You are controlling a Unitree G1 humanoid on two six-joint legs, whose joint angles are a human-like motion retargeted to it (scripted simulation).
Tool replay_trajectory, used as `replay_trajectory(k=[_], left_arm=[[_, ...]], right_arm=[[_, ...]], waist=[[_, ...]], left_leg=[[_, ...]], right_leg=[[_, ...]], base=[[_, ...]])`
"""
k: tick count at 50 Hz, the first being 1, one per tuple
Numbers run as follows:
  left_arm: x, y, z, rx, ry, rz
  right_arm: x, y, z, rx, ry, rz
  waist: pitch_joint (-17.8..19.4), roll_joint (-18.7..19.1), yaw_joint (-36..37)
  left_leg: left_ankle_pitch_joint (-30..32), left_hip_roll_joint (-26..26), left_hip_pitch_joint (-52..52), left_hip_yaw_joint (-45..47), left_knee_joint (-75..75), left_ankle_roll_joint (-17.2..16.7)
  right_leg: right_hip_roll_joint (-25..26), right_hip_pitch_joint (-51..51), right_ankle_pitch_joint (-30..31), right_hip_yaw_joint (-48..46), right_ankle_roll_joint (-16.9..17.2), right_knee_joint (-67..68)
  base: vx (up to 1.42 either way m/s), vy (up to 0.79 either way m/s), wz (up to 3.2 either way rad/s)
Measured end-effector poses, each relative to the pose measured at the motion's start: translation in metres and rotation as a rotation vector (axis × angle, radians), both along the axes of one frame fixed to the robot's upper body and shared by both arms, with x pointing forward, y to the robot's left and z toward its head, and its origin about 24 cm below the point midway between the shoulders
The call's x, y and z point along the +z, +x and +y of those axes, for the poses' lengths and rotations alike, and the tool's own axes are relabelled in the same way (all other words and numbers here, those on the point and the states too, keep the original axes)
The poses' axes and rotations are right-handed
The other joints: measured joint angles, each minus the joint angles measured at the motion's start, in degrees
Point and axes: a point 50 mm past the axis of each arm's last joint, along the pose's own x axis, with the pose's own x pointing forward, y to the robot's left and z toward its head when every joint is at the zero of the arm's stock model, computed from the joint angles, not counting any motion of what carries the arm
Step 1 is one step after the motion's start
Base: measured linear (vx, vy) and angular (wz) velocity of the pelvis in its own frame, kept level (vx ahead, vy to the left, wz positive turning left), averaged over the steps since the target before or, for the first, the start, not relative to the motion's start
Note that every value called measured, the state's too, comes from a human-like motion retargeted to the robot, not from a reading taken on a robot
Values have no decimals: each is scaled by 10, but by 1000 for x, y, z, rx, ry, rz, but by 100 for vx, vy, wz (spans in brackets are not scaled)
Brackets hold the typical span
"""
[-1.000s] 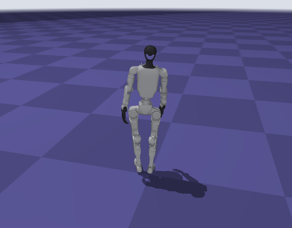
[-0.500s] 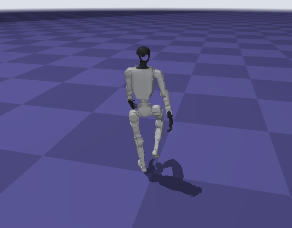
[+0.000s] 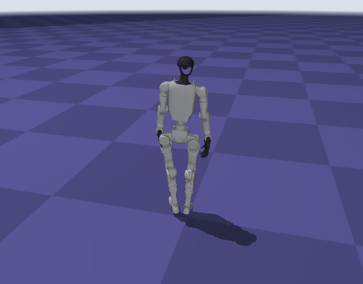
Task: In place motions
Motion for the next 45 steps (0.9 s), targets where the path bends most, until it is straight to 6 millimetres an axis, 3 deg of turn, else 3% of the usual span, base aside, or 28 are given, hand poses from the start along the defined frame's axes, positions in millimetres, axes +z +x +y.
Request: replay_trajectory(k=[6,10,18,23,25,28,30,32,35,37,41,45], left_arm=[[0,-37,0,-19,14,138],[1,-51,1,-41,1,195],[2,-56,13,-70,35,150],[4,-75,16,-49,86,161],[5,-90,14,-23,101,179],[9,-114,7,9,120,243],[13,-133,0,22,112,312],[18,-150,-12,31,58,386],[29,-178,-30,49,-60,501],[39,-198,-38,74,-133,555],[52,-223,-47,108,-165,631],[53,-225,-48,141,-134,647]], right_arm=[[1,10,3,43,-1,-57],[1,-14,-8,-18,-44,17],[9,-73,-29,-155,-169,227],[11,-72,-34,-124,-229,275],[9,-53,-30,-100,-216,253],[4,1,-8,-97,-154,132],[5,47,13,-84,-60,16],[13,96,36,-36,43,-101],[33,158,72,29,162,-304],[51,191,89,77,230,-441],[88,239,103,185,248,-674],[99,252,104,245,199,-737]], waist=[[2,8,-3],[-5,15,-11],[-6,24,-3],[-7,23,14],[-8,13,23],[4,1,32],[27,-10,62],[44,-16,101],[51,-39,184],[51,-61,222],[53,-84,269],[52,-81,270]], left_leg=[[2,11,-2,-11,16,-12],[8,16,-1,-25,17,-16],[8,24,8,-46,31,-32],[9,31,-17,-37,109,-50],[41,43,-62,-14,206,-54],[145,71,-198,-43,441,-35],[127,65,-291,-40,597,-25],[87,53,-389,-58,725,-68],[61,116,-518,-12,872,-68],[36,115,-601,3,937,-76],[31,122,-684,18,981,-93],[36,119,-655,7,953,-90]], right_leg=[[-1,19,9,-24,-1,-32],[3,26,-1,-39,-7,-34],[9,42,-17,-55,-17,-28],[3,46,-22,-50,-23,-24],[-12,42,-23,-47,-24,-22],[-32,34,-19,-48,-18,-23],[-40,40,-11,-36,-22,-27],[-42,37,-2,-24,-30,-32],[-63,17,1,12,-38,-28],[-83,2,-5,34,-42,-16],[-114,-29,-16,47,-43,16],[-109,-23,-27,48,-49,25]], base=[[-1,-14,38],[3,-7,44],[2,-9,19],[-2,-6,-11],[-9,-7,-15],[-21,-9,7],[-20,-6,-51],[-25,-1,-78],[-15,0,-96],[6,-1,-72],[5,2,-32],[4,1,30]])
